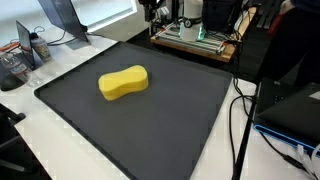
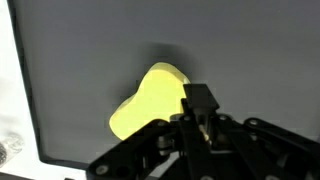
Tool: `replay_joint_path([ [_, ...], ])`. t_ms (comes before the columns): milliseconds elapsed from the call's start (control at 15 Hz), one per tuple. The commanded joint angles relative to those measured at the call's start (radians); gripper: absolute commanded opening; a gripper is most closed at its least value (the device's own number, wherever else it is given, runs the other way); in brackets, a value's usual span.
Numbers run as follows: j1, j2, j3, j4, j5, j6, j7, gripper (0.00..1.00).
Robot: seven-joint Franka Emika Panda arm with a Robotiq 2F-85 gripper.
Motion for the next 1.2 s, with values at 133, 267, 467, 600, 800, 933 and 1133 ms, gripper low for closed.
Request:
replay_joint_path([
  [133,-0.002,0.092,0.093,-0.01,-0.212,0.163,0.135,0.03],
  [267,0.011,0.083,0.076,-0.001,-0.188,0.136,0.107,0.13],
  [467,0.015,0.124,0.092,-0.001,-0.249,0.17,0.142,0.13],
  [600,0.015,0.126,0.092,-0.001,-0.253,0.17,0.142,0.13],
  [800,0.015,0.125,0.092,-0.001,-0.254,0.171,0.142,0.13],
  [933,0.017,0.132,0.101,0.005,-0.265,0.153,0.162,0.03],
  [1133,0.022,0.164,0.128,0.02,-0.327,0.118,0.229,0.03],
])
